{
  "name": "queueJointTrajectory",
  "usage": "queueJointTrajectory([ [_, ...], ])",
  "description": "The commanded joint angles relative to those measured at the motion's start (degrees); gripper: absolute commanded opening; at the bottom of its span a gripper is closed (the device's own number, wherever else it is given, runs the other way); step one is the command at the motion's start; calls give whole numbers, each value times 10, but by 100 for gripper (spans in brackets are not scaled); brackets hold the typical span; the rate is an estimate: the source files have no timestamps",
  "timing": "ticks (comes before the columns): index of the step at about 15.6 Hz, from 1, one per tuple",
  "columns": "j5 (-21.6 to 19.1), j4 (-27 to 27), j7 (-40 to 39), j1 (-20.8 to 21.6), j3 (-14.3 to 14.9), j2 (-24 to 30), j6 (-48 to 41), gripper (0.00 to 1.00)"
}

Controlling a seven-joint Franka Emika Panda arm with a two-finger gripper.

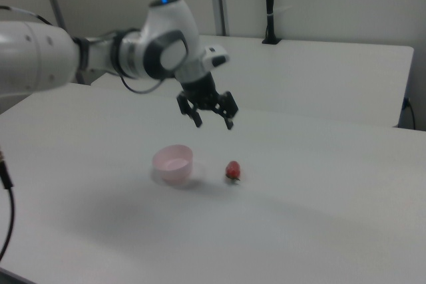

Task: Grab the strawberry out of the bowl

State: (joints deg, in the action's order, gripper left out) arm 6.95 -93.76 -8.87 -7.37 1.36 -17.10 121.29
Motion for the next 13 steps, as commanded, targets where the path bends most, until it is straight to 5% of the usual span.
queueJointTrajectory([
  [1,-5,-21,84,27,2,124,-153,100],
  [5,-51,-22,121,70,18,196,-264,100],
  [13,-51,-26,96,83,26,197,-235,100],
])
